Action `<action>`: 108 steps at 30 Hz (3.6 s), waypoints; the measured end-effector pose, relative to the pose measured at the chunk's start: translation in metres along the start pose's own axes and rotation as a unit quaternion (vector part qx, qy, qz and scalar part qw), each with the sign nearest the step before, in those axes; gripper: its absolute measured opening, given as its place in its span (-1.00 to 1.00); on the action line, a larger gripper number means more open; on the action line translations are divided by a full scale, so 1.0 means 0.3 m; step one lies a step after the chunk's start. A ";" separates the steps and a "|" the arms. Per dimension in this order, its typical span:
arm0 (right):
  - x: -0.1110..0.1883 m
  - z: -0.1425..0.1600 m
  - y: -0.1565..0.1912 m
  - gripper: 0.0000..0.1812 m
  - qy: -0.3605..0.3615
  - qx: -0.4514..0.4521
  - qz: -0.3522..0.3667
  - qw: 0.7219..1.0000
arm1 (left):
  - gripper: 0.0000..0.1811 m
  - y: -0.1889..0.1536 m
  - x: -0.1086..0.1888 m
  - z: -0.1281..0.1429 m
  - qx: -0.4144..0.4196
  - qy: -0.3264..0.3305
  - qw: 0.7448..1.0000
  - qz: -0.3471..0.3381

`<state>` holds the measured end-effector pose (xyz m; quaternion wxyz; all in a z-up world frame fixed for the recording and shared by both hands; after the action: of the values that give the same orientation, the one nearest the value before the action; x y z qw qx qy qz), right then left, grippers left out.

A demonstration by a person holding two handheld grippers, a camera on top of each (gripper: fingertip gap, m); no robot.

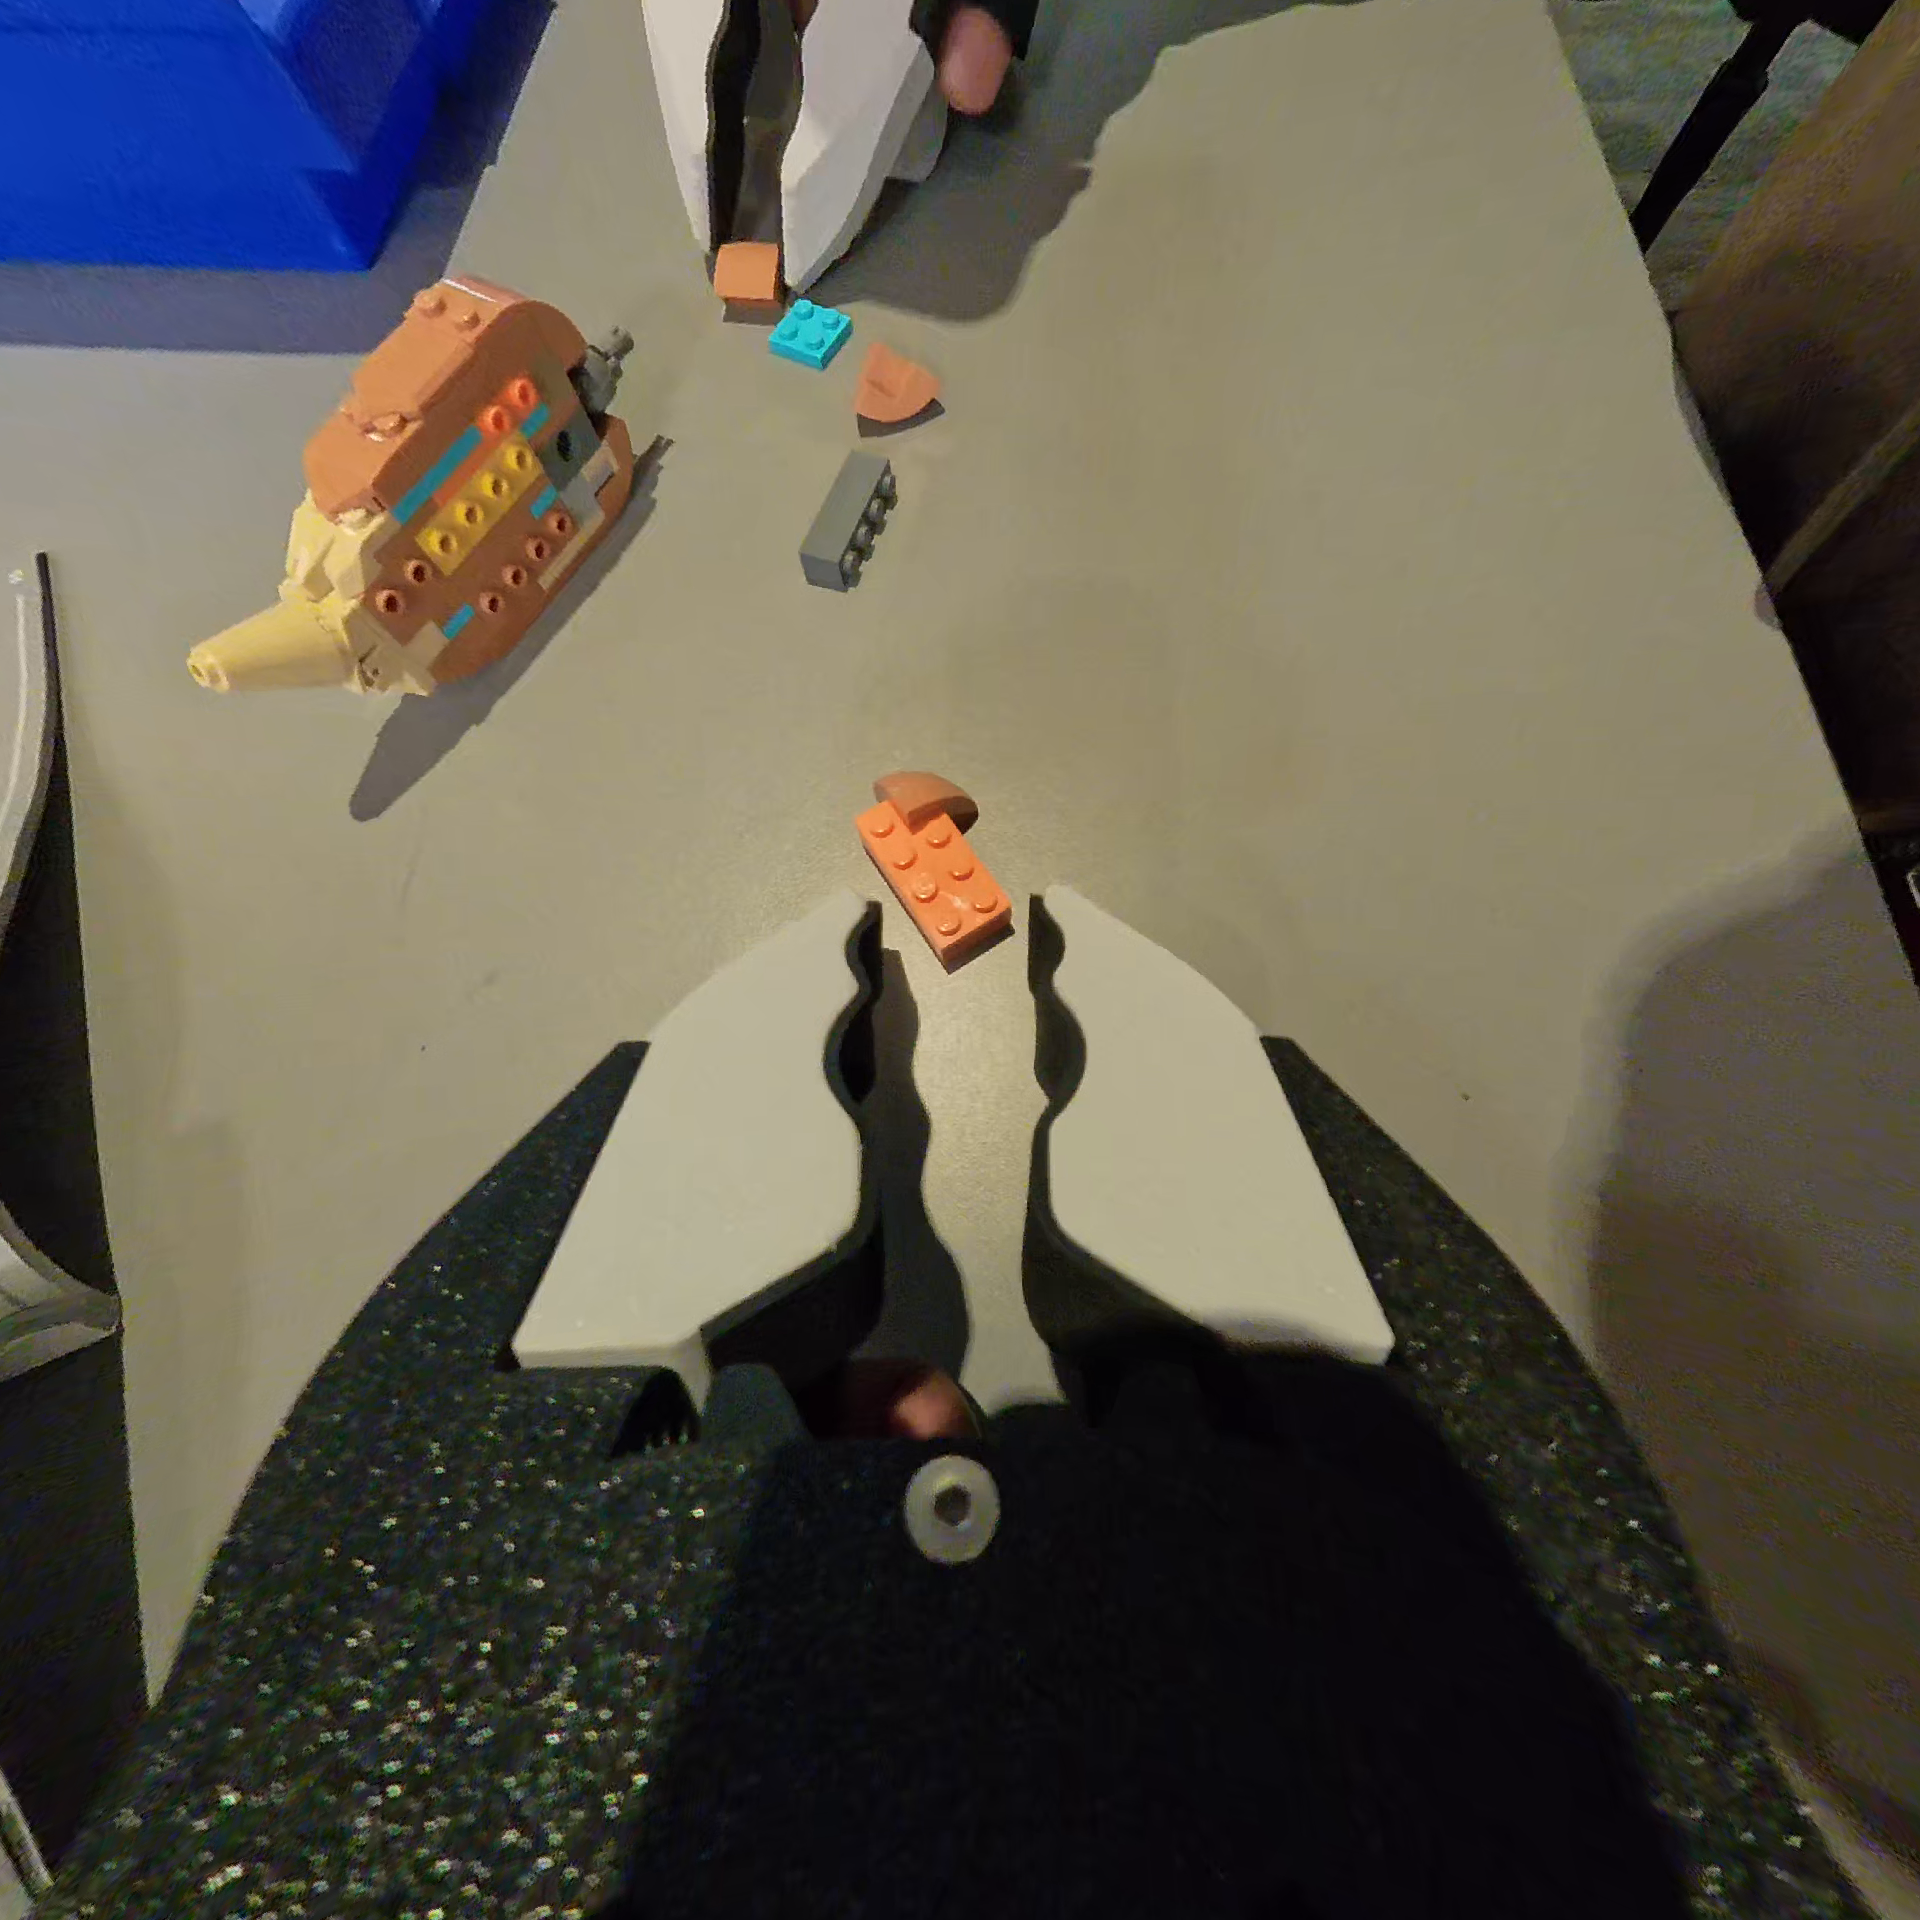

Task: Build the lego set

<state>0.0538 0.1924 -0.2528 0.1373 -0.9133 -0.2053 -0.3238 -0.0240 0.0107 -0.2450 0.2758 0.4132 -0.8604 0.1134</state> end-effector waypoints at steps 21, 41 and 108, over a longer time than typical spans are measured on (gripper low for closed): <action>0.062 -0.144 0.113 -0.81 -0.099 -0.041 -0.019 0.994 | -0.75 -0.019 -0.022 0.016 0.020 0.031 0.999 0.020; 0.032 -0.210 0.225 -0.81 -0.144 -0.031 -0.052 0.988 | -0.68 -0.021 -0.041 -0.038 0.020 -0.005 1.000 0.017; -0.064 -0.375 0.305 -0.82 -0.219 -0.198 -0.235 0.926 | -0.63 -0.031 -0.112 -0.041 0.028 0.034 0.999 0.008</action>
<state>0.0224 0.0636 -0.1915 -0.1744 -0.8955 -0.3711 -0.1730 0.0048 0.0318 -0.2542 0.2924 0.4099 -0.8502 0.1540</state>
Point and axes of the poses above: each gripper's, where its closed fingertips meet, x back along the fingers, z out of its underside, y = z × x across the jaws, the point moved 1 cm from there along x, back along the fingers, and after that the axes turned 4 degrees about -y, right-handed, at the moved point
